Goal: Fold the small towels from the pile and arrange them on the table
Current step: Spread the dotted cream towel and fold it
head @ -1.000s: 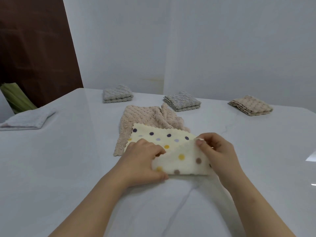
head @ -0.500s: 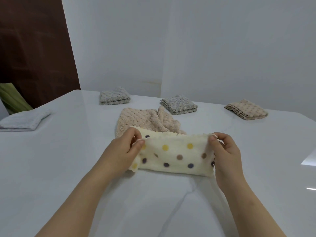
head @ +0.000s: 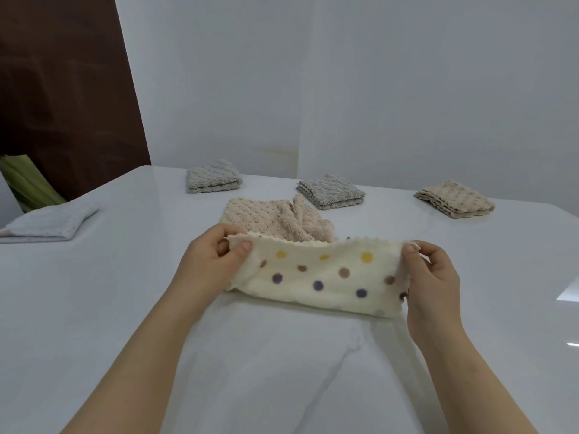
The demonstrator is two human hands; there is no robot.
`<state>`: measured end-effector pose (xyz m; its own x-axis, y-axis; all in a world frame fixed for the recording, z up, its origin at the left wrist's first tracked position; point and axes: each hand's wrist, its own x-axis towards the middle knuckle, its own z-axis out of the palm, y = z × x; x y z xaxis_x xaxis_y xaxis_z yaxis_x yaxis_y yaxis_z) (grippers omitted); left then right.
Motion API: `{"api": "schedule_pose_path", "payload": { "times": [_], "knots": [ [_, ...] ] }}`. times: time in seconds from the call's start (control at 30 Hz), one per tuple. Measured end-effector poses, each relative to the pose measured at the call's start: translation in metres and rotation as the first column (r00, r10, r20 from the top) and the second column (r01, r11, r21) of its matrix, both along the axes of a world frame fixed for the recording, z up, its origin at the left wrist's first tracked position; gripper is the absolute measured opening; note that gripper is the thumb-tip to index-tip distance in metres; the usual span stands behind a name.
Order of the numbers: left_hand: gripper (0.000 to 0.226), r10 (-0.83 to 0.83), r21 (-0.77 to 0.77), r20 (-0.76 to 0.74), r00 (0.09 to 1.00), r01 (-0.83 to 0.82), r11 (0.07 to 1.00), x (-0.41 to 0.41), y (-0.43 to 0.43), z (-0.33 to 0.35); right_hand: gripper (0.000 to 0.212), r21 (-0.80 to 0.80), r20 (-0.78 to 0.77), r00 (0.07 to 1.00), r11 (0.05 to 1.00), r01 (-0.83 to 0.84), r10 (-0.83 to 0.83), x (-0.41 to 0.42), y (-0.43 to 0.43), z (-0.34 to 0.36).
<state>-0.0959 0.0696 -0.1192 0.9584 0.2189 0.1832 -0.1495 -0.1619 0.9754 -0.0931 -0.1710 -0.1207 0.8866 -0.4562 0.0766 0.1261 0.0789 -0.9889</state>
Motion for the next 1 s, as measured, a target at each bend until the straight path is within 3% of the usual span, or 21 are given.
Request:
{"api": "schedule_pose_path", "payload": {
  "times": [0.17,0.43,0.47,0.53,0.6,0.63,0.73,0.8,0.87,0.93,1.0],
  "knots": [
    [0.014,-0.043,-0.219,-0.028,0.999,0.036,0.975,0.001,0.009,0.006,0.02,-0.009,0.005,1.0,1.0,-0.028,0.028,-0.002,-0.006,0.004],
    [0.019,-0.252,-0.184,-0.199,0.947,0.216,0.959,-0.004,0.013,0.008,0.021,-0.029,-0.086,0.971,0.973,-0.228,0.224,-0.001,-0.02,0.002],
    [0.019,-0.255,-0.147,-0.23,0.939,0.225,0.963,-0.004,0.013,0.007,0.021,-0.038,-0.108,0.963,0.967,-0.251,0.245,-0.001,-0.021,0.002],
    [0.019,-0.174,0.087,-0.305,0.936,0.209,0.974,-0.002,0.015,0.002,0.02,-0.086,-0.17,0.94,0.946,-0.312,0.294,0.0,-0.023,0.0],
    [0.016,-0.041,0.384,-0.336,0.941,0.177,0.906,0.001,0.018,-0.005,0.014,-0.155,-0.247,0.906,0.909,-0.388,0.344,0.001,-0.024,-0.004],
    [0.015,0.0,0.463,-0.334,0.942,0.164,0.871,0.003,0.019,-0.008,0.012,-0.188,-0.283,0.888,0.887,-0.422,0.362,0.001,-0.024,-0.006],
    [0.015,-0.024,0.392,-0.341,0.94,0.165,0.905,0.005,0.022,-0.009,0.012,-0.252,-0.303,0.881,0.861,-0.442,0.364,0.002,-0.024,-0.01],
    [0.015,-0.068,0.208,-0.312,0.948,0.138,0.968,0.006,0.022,-0.007,0.012,-0.249,-0.238,0.919,0.895,-0.37,0.314,0.003,-0.021,-0.01],
    [0.014,-0.024,0.127,-0.259,0.966,0.058,0.99,0.009,0.019,-0.008,0.013,-0.269,-0.158,0.968,0.934,-0.234,0.197,0.006,-0.018,-0.014],
    [0.015,0.098,0.275,-0.214,0.972,-0.036,0.961,0.014,0.015,-0.016,0.015,-0.407,-0.122,0.989,0.905,-0.123,0.08,0.01,-0.014,-0.021],
    [0.015,0.191,0.448,-0.156,0.969,-0.103,0.888,0.015,0.009,-0.023,0.013,-0.566,-0.144,0.989,0.816,-0.117,0.042,0.011,-0.01,-0.026]
  ]
}}
